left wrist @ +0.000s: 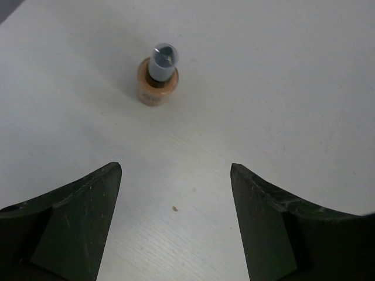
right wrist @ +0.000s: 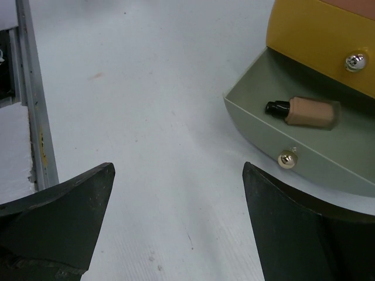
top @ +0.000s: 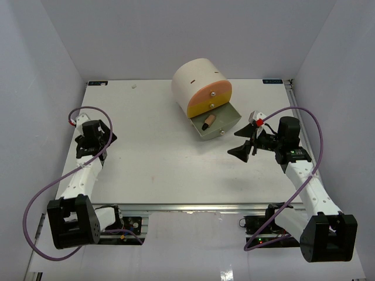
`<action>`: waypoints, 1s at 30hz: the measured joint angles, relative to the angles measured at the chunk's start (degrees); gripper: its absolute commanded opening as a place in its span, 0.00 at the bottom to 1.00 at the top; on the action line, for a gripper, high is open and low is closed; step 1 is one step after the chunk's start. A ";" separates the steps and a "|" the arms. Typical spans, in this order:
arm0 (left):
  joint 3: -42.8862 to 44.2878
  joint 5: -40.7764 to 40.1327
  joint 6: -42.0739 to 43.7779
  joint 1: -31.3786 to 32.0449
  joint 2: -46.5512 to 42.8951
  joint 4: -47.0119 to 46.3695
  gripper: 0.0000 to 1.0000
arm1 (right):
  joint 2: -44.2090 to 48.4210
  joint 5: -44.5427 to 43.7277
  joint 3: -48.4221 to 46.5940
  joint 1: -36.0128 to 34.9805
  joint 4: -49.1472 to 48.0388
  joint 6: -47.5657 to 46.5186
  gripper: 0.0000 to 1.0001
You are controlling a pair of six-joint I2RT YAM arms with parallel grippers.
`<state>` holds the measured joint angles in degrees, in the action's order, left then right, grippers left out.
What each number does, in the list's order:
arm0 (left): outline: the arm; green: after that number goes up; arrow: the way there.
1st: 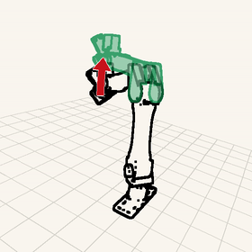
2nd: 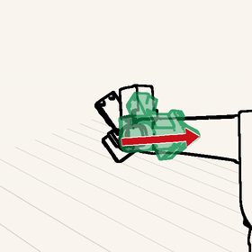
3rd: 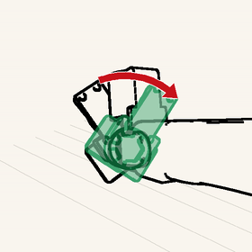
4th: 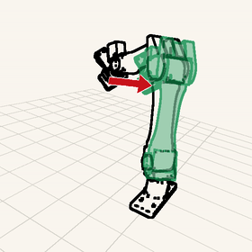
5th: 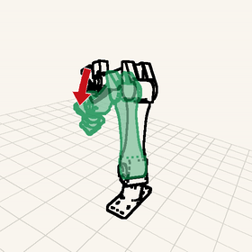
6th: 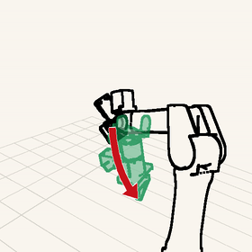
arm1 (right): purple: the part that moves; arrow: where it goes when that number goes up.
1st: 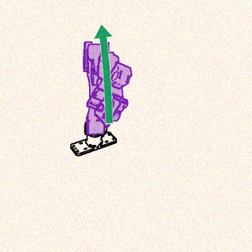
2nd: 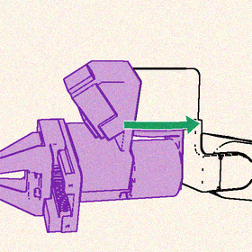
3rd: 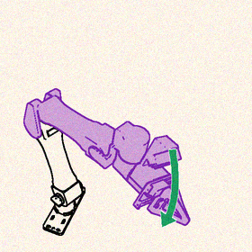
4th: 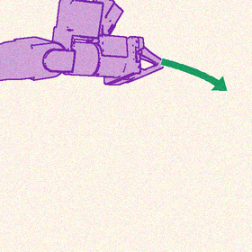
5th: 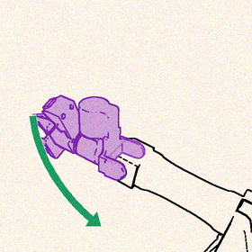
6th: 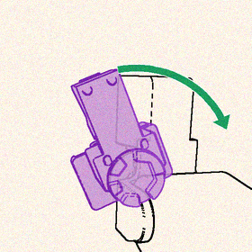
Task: Organize the makeup
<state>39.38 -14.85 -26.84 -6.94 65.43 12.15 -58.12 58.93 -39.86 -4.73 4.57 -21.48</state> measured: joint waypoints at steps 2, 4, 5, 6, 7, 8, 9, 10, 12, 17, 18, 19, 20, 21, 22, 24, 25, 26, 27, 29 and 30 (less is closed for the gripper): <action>-0.43 -1.70 0.30 -1.49 2.02 -1.88 0.86 | 0.14 1.21 0.00 0.23 -0.57 0.38 0.97; -1.20 -2.69 0.86 -1.83 3.65 -3.89 0.87 | 0.17 1.82 0.02 0.33 -0.78 0.53 0.97; -1.60 -2.97 1.22 -1.99 5.29 -5.50 0.87 | 0.21 2.21 0.02 0.42 -0.90 0.63 0.97; -1.95 -3.12 1.57 -2.14 7.02 -7.06 0.87 | 0.27 2.58 0.03 0.53 -1.05 0.74 0.97; -2.29 -3.19 1.98 -2.39 8.73 -8.43 0.87 | 0.34 2.83 0.05 0.72 -1.29 0.89 0.97; -2.66 -3.30 2.44 -2.63 10.26 -9.75 0.86 | 0.39 3.06 0.14 0.97 -1.53 1.05 0.97; -3.04 -3.44 2.93 -2.85 11.62 -10.99 0.86 | 0.43 3.27 0.25 1.24 -1.74 1.23 0.97; -3.22 -3.68 3.39 -2.98 12.64 -11.94 0.86 | 0.44 3.42 0.32 1.46 -1.74 1.39 0.97; -3.41 -4.24 4.38 -3.22 14.59 -14.04 0.84 | 0.43 3.76 0.39 1.88 -1.76 1.62 0.97; -2.28 -5.23 7.19 -3.53 20.45 -20.18 0.76 | 0.42 4.31 0.39 2.51 -1.80 1.77 0.97; -1.77 -5.35 7.74 -3.54 21.93 -21.08 0.75 | 0.40 4.35 0.39 2.64 -1.81 1.80 0.97; -1.08 -5.46 8.37 -3.58 23.46 -21.63 0.75 | 0.33 4.44 0.39 2.78 -1.81 1.80 0.97; -0.35 -5.55 8.95 -3.61 25.00 -22.16 0.74 | 0.23 4.51 0.39 2.93 -1.82 1.81 0.97; 0.57 -5.61 9.40 -3.63 26.63 -22.67 0.74 | 0.09 4.59 0.40 3.08 -1.95 1.83 0.97; 1.59 -5.69 9.74 -3.65 28.26 -23.05 0.73 | -0.08 4.70 0.42 3.19 -2.20 1.84 0.97; 3.18 -5.69 10.19 -3.74 30.48 -23.42 0.72 | -0.43 4.78 0.49 3.45 -2.68 1.85 0.98; 3.83 -5.74 10.46 -3.75 31.16 -23.40 0.72 | -0.56 4.90 0.64 3.58 -3.01 1.86 0.98; 4.43 -5.84 10.62 -3.76 31.64 -23.41 0.70 | -0.65 4.97 0.79 3.64 -3.16 1.87 0.98; 5.00 -5.98 10.78 -3.76 31.97 -23.46 0.67 | -0.75 5.06 0.99 3.66 -3.26 1.88 0.98; 5.96 -6.25 11.15 -3.78 32.46 -23.68 0.57 | -0.93 5.26 1.30 3.71 -3.41 1.95 0.98; 6.36 -6.37 11.33 -3.78 32.64 -23.84 0.50 | -1.01 5.36 1.38 3.74 -3.44 2.00 0.98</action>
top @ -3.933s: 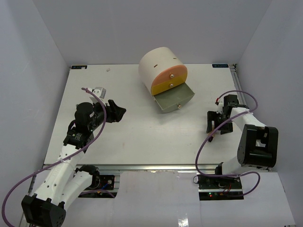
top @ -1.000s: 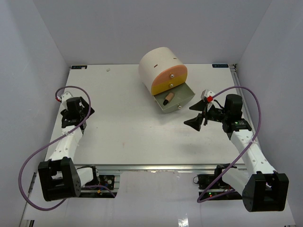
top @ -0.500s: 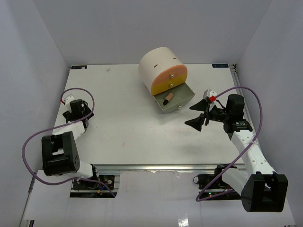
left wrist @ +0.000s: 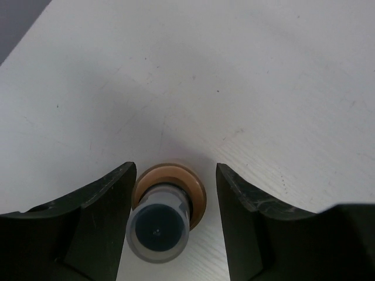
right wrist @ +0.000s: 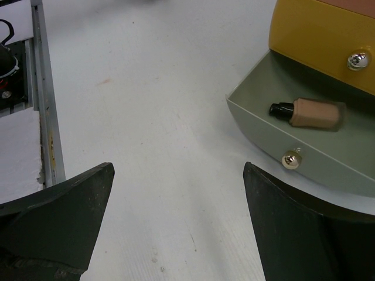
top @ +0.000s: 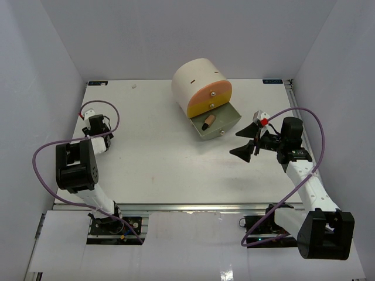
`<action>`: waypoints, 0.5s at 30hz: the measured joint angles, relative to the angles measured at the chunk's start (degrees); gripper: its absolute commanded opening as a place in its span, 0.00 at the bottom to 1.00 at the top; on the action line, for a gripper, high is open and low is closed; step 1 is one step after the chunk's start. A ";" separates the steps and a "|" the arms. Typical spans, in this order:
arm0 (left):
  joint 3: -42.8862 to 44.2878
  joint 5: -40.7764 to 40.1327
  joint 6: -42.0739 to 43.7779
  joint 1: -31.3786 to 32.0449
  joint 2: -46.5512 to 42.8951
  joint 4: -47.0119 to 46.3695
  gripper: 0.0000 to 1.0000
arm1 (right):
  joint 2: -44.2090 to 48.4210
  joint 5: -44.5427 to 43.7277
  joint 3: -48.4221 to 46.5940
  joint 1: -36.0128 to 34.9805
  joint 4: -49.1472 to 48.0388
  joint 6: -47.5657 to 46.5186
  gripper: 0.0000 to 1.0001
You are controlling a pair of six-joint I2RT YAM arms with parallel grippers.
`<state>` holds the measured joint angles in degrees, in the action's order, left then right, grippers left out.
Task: Organize the makeup
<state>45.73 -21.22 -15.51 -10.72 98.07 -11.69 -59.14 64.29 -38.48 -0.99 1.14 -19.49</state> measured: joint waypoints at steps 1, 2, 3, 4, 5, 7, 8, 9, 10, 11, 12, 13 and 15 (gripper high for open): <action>0.30 -0.09 0.27 0.00 0.10 -0.10 0.43 | -0.08 0.14 0.04 0.12 -0.05 0.03 0.98; 0.48 -0.13 0.53 0.00 0.12 -0.14 0.40 | -0.16 0.31 0.04 0.39 -0.10 0.05 0.98; 0.63 -0.13 0.55 0.00 0.12 -0.13 0.38 | -0.17 0.43 0.04 0.80 -0.10 0.07 0.98; 0.77 -0.04 0.55 0.00 0.13 0.04 0.34 | -0.17 0.44 0.04 1.26 -0.12 0.08 0.98; 0.81 0.08 0.51 0.00 0.14 0.16 0.29 | -0.17 0.50 0.04 1.64 -0.14 0.10 0.98; 0.81 0.44 0.41 0.00 0.12 0.29 0.21 | -0.17 0.62 0.04 2.27 -0.25 0.21 0.98; 0.81 0.78 0.32 0.00 0.11 0.30 0.18 | -0.17 0.65 0.04 2.53 -0.39 0.27 0.98; 0.81 1.10 0.21 -0.03 0.06 0.36 0.14 | -0.17 0.71 0.07 2.76 -0.61 0.35 0.99; 0.81 1.56 0.06 -0.04 -0.04 0.49 0.10 | -0.17 0.79 0.09 2.95 -0.85 0.43 0.99; 0.81 2.40 -0.18 -0.04 -0.30 0.82 0.05 | -0.17 0.93 0.14 3.18 -1.08 0.52 0.99; 0.81 3.44 -0.45 -0.04 -0.65 1.31 0.02 | -0.17 1.12 0.23 3.52 -1.26 0.62 0.99; 0.79 4.88 -0.99 -0.07 -1.40 2.03 0.01 | -0.17 1.37 0.39 3.89 -1.34 0.66 0.99; 0.58 8.58 -2.56 -0.10 -3.73 3.47 0.00 | -0.17 1.78 0.75 4.74 -1.34 0.81 0.99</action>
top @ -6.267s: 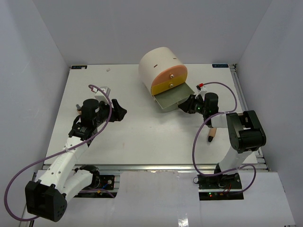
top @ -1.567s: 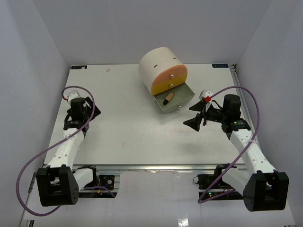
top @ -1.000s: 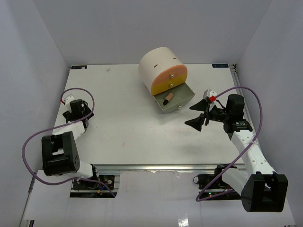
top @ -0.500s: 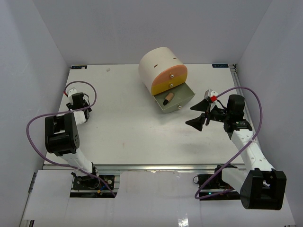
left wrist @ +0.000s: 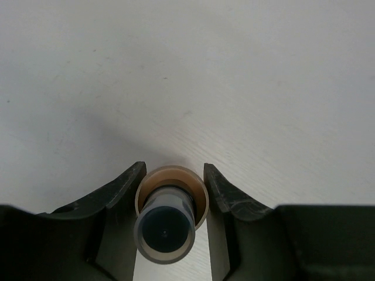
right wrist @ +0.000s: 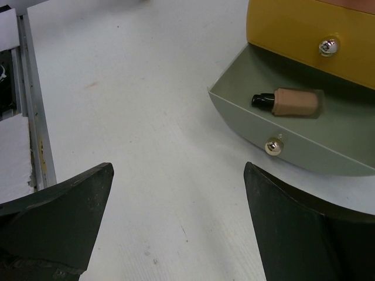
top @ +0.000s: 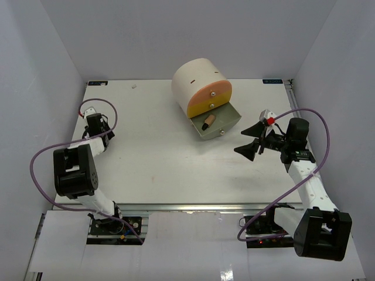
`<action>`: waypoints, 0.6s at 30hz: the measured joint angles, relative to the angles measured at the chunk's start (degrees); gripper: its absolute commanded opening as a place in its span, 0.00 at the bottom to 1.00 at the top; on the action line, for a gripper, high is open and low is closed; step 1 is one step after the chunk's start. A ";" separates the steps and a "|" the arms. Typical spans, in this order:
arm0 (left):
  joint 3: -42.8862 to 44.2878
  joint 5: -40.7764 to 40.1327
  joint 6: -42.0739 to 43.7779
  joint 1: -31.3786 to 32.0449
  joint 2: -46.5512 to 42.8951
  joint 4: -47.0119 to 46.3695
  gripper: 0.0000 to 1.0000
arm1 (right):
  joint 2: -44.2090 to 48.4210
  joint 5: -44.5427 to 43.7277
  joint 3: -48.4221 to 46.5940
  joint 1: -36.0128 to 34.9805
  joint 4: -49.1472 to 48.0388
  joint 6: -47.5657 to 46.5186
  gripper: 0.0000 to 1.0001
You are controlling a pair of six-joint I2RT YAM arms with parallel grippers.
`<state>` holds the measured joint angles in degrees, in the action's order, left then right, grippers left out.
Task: Organize the makeup
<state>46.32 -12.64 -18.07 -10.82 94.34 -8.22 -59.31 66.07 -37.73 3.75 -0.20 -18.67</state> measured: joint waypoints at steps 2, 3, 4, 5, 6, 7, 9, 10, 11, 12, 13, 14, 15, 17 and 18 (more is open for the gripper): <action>-0.10 5.10 -2.39 0.19 -3.17 0.97 0.00 | 0.01 0.38 0.15 0.92 0.02 0.06 1.00; -0.10 7.91 -3.68 0.34 -4.83 1.23 0.00 | 0.04 0.57 0.15 1.36 -0.01 0.06 1.00; -0.10 10.33 -4.80 1.01 -6.58 1.43 0.00 | 0.08 0.77 0.15 1.81 -0.02 0.06 1.00; -0.10 12.67 -5.89 1.81 -8.35 1.61 0.00 | 0.13 0.98 0.15 2.27 -0.03 0.06 1.00; -0.07 14.53 -6.54 3.23 -9.74 1.71 0.00 | 0.18 1.27 0.21 2.87 -0.10 0.06 1.00; 0.17 16.20 -7.06 5.34 -10.90 1.90 0.00 | 0.33 1.47 0.39 3.40 -0.21 0.07 1.00; 1.06 18.93 -7.72 10.76 -12.54 2.55 0.00 | 0.79 1.76 0.93 4.51 -0.41 0.13 1.00; 1.77 19.84 -7.78 13.95 -12.92 3.06 0.00 | 1.08 1.87 1.24 5.16 -0.48 0.20 1.00; 2.74 20.46 -7.69 17.55 -13.05 3.80 0.00 | 1.37 2.00 1.52 5.69 -0.66 0.27 1.00; 3.78 20.76 -7.41 20.95 -13.09 4.53 0.00 | 1.66 2.12 1.76 6.25 -0.87 0.36 1.00; 4.83 20.93 -7.06 24.26 -13.09 5.26 0.00 | 1.96 2.24 1.99 6.82 -1.08 0.46 1.00; 5.98 20.88 -6.63 27.47 -13.08 6.15 0.00 | 2.22 2.37 2.18 7.37 -1.29 0.59 1.00; 7.41 20.11 -5.97 30.31 -13.04 7.53 0.00 | 2.34 2.53 2.28 7.82 -1.52 0.77 1.00; 10.41 18.35 -4.41 35.93 -12.89 10.48 0.00 | 2.56 2.78 2.47 8.71 -1.89 1.18 1.00; 12.62 16.50 -3.37 38.41 -12.35 12.04 0.00 | 2.60 2.95 2.64 9.07 -2.11 1.41 1.00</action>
<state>58.94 3.86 -21.44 27.58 81.99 3.82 -56.71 69.02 -35.09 12.82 -2.31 -17.26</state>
